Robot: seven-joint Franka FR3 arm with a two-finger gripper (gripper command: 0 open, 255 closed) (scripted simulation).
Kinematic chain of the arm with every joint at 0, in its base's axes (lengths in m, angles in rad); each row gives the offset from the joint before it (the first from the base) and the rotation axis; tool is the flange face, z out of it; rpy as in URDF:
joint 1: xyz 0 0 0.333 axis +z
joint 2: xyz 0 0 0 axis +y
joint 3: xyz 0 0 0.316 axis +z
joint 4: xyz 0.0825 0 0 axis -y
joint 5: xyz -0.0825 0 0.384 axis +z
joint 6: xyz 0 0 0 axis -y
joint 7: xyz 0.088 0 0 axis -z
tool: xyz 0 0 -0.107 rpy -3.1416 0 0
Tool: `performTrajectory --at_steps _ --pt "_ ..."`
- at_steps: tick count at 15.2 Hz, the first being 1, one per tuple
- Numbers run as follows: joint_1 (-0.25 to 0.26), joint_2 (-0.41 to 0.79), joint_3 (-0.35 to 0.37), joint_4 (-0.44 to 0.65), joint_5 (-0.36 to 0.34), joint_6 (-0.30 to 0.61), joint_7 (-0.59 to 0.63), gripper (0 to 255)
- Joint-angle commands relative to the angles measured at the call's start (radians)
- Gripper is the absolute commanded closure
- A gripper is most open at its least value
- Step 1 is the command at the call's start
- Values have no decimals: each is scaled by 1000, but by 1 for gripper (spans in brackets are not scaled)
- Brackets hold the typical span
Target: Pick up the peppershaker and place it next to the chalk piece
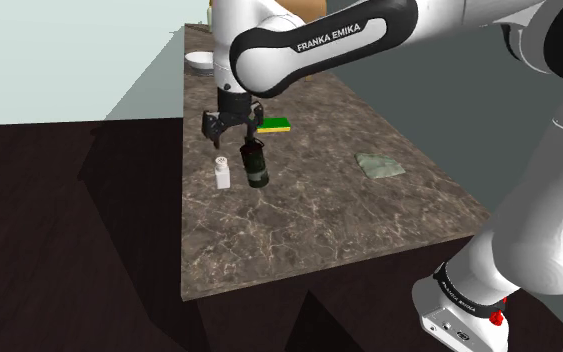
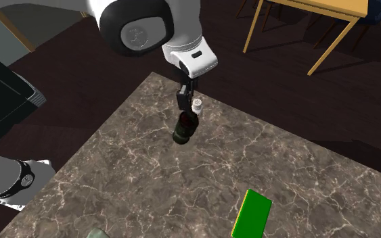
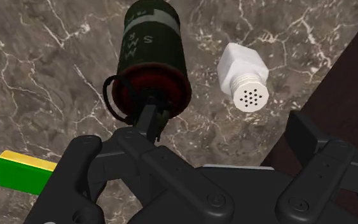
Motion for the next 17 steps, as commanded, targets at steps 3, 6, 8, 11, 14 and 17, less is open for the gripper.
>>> performTrajectory --at_steps 3,6,8,11,14,17 --pt "54 196 -13 159 -70 -23 81 0" --pt "67 216 -29 159 -73 -3 84 0" --pt "75 227 -41 150 -74 18 85 0" --pt "85 250 -56 136 -80 55 88 0" --pt "85 250 -57 136 -79 55 88 0" --pt "85 250 -57 136 -79 55 88 0"
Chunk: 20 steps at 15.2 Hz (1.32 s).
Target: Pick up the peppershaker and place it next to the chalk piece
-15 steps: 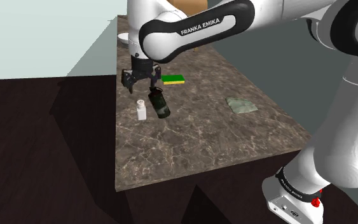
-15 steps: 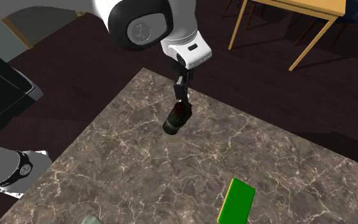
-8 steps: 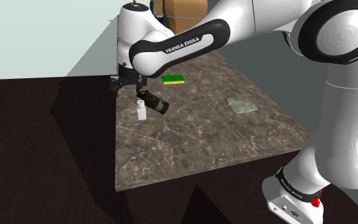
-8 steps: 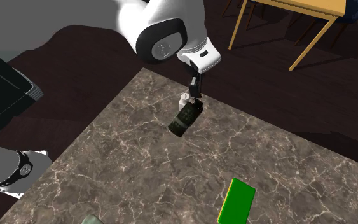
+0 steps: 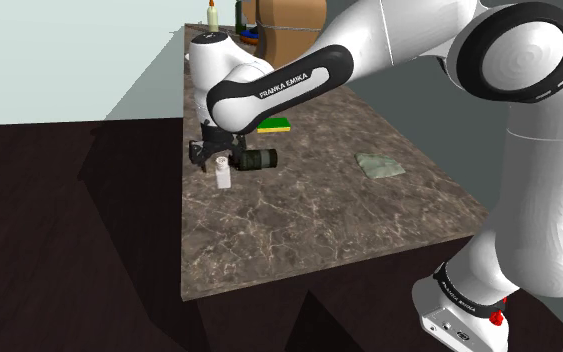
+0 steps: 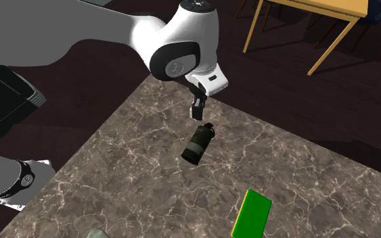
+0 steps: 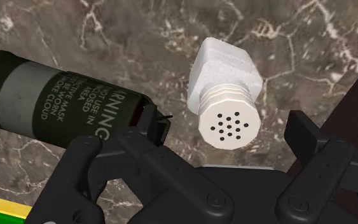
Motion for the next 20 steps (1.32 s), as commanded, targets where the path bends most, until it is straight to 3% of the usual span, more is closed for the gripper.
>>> performTrajectory --at_steps 1,2,3,12,20 --pt "0 0 0 0 0 -1 0 0" --pt "0 0 0 0 0 -1 0 0" --pt "0 0 0 0 0 -1 0 255" --pt "0 0 0 0 0 -1 0 255" --pt "-4 -43 11 45 22 -87 -19 255"
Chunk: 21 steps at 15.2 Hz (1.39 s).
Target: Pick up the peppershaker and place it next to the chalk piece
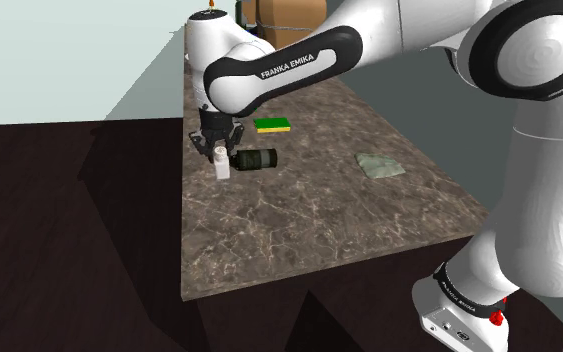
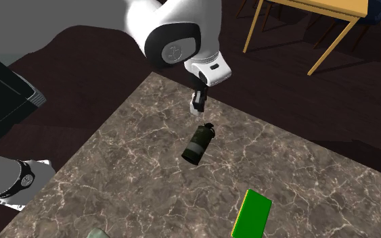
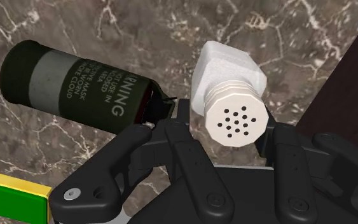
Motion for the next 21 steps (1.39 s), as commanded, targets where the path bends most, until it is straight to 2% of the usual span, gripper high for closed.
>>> performTrajectory --at_steps 1,21 --pt "0 -9 2 14 5 -23 -4 255" --pt "5 -60 17 211 36 -265 -41 255"
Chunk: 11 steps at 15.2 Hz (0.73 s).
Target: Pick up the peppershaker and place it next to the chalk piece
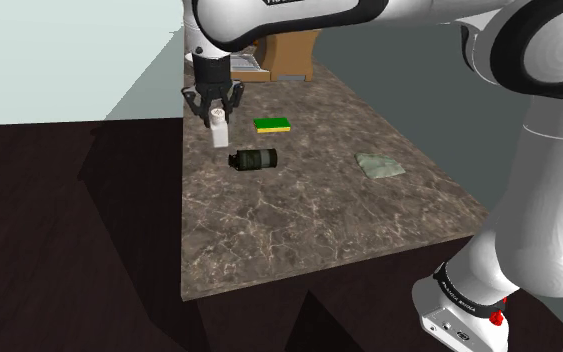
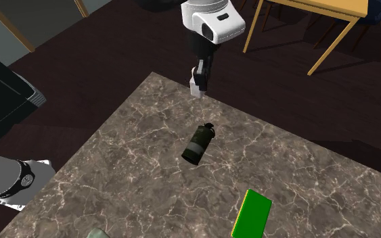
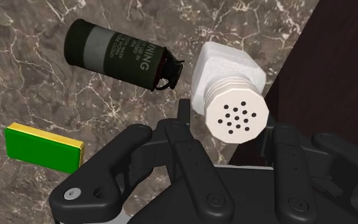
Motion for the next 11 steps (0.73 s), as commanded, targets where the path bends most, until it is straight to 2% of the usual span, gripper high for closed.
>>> performTrajectory --at_steps 1,3,11 --pt "2 -2 1 24 2 -26 -2 255" --pt "3 -2 1 41 2 -43 -4 255" --pt "-120 -319 -25 -379 109 88 -141 255"
